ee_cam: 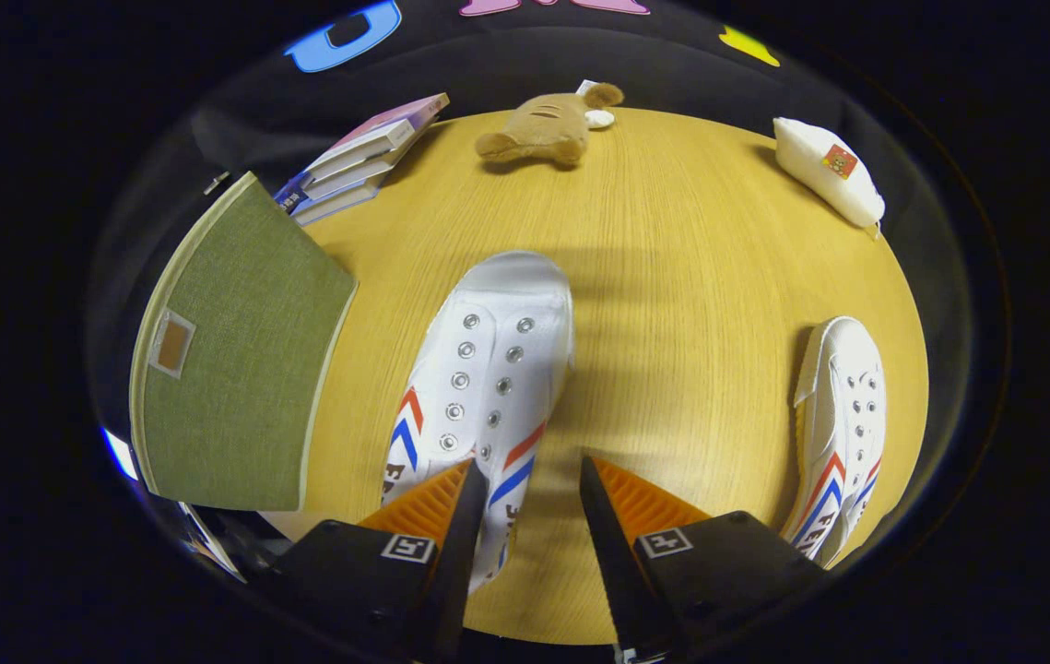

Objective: Open the storage box then place both shoes into the box .Put the left shoe in first, then the right shoe, with the right side of both shoes facing outward in a uniform manner.

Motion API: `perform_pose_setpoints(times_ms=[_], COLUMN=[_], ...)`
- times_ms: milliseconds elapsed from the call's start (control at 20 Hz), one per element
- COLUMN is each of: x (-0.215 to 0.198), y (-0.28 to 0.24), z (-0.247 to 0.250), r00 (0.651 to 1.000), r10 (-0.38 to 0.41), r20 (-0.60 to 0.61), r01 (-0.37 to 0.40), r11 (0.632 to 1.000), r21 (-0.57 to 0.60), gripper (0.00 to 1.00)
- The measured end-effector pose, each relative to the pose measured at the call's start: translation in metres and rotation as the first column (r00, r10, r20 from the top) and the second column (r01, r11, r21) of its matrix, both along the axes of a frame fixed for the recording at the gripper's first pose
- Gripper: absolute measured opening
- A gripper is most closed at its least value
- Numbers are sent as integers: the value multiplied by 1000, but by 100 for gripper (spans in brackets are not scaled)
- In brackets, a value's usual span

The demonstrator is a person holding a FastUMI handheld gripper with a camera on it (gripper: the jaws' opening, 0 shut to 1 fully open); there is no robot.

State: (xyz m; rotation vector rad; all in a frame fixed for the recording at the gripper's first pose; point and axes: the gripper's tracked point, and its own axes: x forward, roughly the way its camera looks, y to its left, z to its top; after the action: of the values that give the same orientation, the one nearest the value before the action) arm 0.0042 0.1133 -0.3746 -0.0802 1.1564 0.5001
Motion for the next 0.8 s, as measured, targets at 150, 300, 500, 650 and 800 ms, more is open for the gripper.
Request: perform_pose_setpoints(times_ms=[150,300,500,650,800], x=[-4,-4,-3,-1,-7], y=[7,7,5,4,3], z=[1,0,4,12,33], r00=[1000,1000,998,995,984], r10=[-3,14,-39,-96,-179], r20=[-23,-26,-39,-28,-16], r01=[4,-13,41,98,180], r11=[999,999,997,993,981], r21=[32,42,63,63,73], gripper=[32,22,6,6,5])
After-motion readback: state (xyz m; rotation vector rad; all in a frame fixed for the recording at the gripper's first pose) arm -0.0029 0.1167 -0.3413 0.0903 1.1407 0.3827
